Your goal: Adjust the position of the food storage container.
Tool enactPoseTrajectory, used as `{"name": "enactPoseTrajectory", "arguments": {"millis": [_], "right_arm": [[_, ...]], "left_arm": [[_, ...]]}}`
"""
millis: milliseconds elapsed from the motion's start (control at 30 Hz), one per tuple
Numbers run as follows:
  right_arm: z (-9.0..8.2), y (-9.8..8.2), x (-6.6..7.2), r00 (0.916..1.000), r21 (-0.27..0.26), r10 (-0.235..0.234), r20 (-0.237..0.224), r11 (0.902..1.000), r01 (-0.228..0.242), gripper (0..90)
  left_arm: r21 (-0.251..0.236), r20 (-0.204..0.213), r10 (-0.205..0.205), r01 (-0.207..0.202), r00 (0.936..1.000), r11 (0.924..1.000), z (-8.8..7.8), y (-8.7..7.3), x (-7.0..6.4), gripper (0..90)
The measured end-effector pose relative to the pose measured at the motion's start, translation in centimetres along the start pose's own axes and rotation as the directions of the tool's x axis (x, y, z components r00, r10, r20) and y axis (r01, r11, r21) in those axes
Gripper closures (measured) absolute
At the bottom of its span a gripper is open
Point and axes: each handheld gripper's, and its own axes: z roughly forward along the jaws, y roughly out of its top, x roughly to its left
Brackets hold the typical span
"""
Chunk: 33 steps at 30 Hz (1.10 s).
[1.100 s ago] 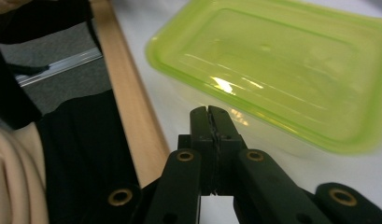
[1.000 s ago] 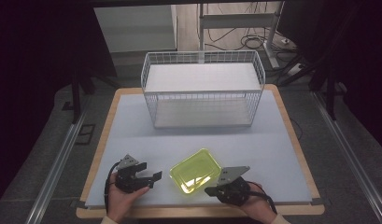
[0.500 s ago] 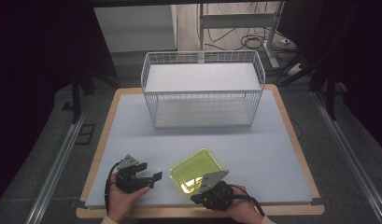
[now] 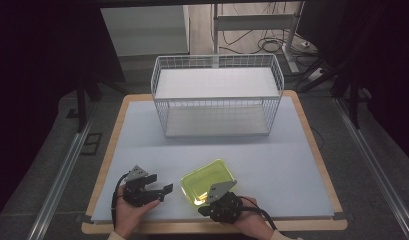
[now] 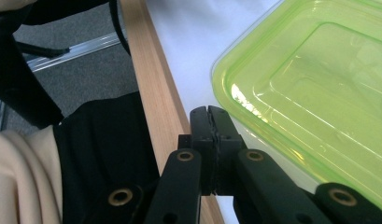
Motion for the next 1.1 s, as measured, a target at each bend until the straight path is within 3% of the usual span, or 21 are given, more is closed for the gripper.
{"name": "enactPoseTrajectory", "arguments": {"millis": [400, 733, 1100], "right_arm": [[1.4, 0.9, -0.1, 0.9968, -0.003, 0.05, 0.062, 0.9988, -0.05, 89.7], [2.3, 1.8, -0.2, 0.9925, -0.013, 0.088, 0.085, 0.9961, -0.087, 89.7], [3.2, 2.3, -0.2, 0.9907, -0.014, 0.095, 0.097, 0.9954, -0.094, 89.7]], "left_arm": [[-0.002, 0.0, -0.009, 0.009, 1.0, 1.0, -0.1, 0.0, 0.2, 20.7], [-0.003, 0.003, -0.009, 0.009, 1.0, 1.0, -0.1, 0.0, 0.2, 20.6], [-0.005, 0.005, -0.009, 0.009, 1.0, 0.9999, -0.2, -0.1, 0.2, 20.6]]}}
